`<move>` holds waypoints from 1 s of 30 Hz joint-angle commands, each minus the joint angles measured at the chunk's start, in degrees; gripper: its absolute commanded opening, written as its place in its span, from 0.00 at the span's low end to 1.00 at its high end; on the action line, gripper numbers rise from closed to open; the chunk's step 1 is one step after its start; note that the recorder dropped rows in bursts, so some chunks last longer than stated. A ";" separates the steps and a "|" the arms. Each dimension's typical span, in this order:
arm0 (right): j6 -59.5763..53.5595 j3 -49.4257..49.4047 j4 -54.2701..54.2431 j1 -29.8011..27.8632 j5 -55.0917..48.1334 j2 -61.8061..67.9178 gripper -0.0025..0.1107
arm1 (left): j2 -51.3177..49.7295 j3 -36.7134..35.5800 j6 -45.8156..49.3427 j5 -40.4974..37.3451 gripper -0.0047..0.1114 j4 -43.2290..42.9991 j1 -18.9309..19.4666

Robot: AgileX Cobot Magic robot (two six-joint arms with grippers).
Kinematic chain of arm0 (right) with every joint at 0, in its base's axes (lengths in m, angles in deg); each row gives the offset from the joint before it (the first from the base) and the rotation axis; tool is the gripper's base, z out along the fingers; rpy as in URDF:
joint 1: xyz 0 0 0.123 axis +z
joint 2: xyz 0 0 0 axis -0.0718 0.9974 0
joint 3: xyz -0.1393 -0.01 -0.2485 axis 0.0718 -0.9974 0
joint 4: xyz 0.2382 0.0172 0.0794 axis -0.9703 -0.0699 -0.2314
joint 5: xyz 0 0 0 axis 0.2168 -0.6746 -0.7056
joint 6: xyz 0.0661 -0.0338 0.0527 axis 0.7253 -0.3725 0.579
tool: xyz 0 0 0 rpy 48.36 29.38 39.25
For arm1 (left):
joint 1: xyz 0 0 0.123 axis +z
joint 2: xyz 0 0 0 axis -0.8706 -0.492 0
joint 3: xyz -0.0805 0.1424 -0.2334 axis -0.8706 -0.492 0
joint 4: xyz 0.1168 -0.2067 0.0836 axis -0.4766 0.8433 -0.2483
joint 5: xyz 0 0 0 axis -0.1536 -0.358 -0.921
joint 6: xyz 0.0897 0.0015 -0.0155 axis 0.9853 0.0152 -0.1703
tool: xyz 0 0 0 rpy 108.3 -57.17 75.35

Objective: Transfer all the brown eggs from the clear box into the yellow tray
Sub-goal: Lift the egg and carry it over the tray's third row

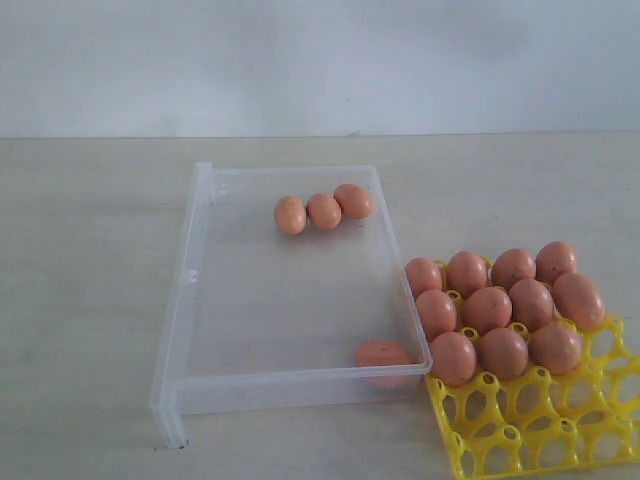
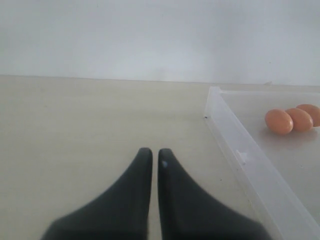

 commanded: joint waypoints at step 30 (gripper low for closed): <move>10.66 11.58 84.68 -2.33 49.06 18.99 0.02 | 0.12 -0.15 0.13 0.19 0.08 0.14 0.19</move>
